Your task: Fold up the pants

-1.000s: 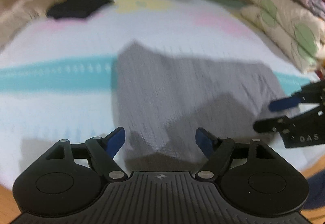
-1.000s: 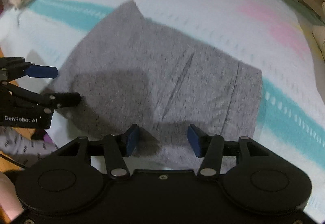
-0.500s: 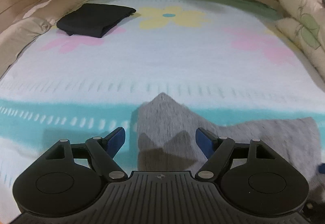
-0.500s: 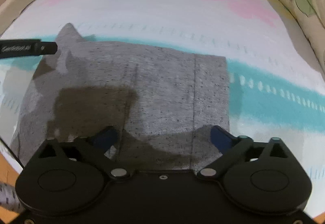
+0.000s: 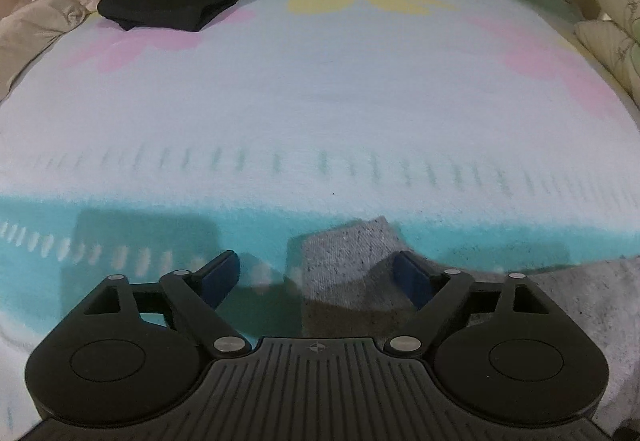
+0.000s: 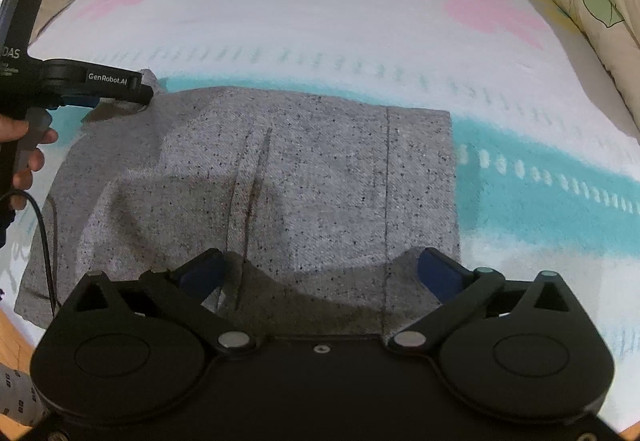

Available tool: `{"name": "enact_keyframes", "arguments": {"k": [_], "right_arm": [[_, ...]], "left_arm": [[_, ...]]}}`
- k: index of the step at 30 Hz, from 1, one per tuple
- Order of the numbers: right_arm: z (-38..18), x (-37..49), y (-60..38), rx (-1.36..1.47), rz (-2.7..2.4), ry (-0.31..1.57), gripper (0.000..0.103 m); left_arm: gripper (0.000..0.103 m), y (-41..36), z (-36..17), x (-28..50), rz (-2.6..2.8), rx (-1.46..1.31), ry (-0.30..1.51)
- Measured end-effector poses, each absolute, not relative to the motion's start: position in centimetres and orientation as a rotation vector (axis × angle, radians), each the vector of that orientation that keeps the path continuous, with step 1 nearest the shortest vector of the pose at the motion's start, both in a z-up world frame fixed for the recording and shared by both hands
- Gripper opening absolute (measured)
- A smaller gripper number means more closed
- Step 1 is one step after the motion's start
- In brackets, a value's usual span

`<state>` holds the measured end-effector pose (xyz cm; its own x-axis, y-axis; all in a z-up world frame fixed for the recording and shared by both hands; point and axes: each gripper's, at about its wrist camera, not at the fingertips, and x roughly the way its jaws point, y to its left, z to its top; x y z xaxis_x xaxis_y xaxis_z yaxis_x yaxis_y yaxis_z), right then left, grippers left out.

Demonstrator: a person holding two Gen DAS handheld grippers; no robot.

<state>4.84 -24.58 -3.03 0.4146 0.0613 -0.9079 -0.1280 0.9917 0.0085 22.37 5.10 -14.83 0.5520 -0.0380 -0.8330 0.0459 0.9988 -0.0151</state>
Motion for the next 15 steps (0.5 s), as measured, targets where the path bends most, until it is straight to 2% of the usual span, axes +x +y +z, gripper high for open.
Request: {"name": "enact_keyframes", "arguments": {"k": [7, 15], "right_arm": [[-4.1, 6.5, -24.2, -0.061, 0.139, 1.149, 0.103], [-3.5, 6.0, -24.8, -0.061, 0.148, 1.151, 0.103]], "left_arm": [[0.085, 6.0, -12.0, 21.6, -0.056, -0.022, 0.97], [0.085, 6.4, -10.5, 13.8, -0.03, -0.011, 0.994]]}}
